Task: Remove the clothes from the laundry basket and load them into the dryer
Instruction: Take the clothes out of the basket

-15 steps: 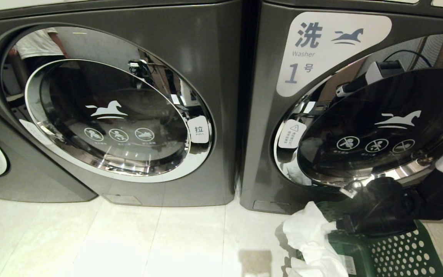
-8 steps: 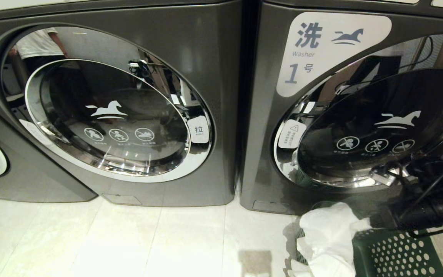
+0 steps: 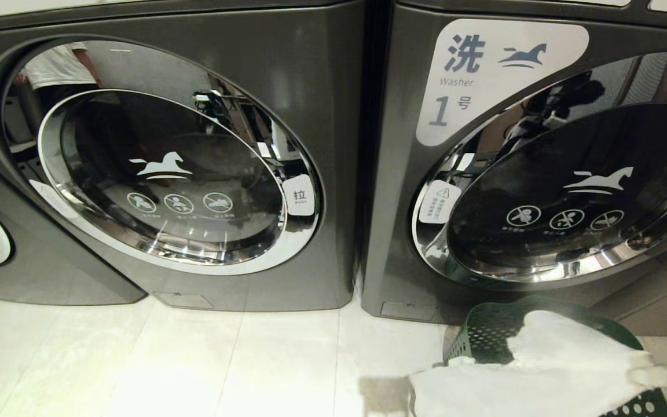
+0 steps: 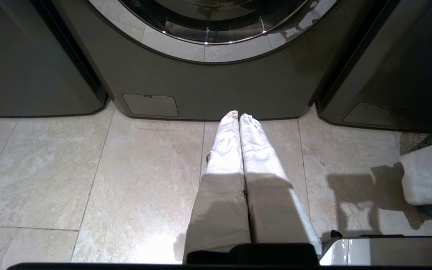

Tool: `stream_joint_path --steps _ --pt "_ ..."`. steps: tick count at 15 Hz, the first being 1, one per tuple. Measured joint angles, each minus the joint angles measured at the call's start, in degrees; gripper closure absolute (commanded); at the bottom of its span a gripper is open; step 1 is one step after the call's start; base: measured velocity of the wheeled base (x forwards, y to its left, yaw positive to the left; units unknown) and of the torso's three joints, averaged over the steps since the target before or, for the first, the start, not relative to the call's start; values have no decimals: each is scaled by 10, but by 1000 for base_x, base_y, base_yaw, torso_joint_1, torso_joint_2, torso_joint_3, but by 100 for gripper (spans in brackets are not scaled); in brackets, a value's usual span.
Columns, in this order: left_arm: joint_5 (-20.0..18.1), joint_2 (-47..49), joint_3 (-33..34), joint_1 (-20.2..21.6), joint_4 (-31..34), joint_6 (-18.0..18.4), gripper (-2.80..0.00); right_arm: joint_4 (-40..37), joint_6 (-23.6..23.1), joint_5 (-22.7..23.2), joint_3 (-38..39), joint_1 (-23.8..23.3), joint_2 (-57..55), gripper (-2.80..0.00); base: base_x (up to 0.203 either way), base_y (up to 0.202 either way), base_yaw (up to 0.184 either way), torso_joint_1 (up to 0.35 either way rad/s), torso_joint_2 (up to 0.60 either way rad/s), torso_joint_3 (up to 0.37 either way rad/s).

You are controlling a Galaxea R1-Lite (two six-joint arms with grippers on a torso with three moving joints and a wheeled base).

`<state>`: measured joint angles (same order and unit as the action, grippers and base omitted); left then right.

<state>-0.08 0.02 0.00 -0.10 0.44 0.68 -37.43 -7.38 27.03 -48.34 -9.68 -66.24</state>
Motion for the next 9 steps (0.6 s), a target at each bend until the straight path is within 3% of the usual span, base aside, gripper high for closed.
stream_joint_path --steps 5,9 --pt "0 0 0 0 0 0 0 -16 146 -228 18 89 176 0 0 0 0 0 0 0" --pt "0 0 0 0 0 0 0 -14 152 -277 64 110 295 0 0 0 0 0 0 0"
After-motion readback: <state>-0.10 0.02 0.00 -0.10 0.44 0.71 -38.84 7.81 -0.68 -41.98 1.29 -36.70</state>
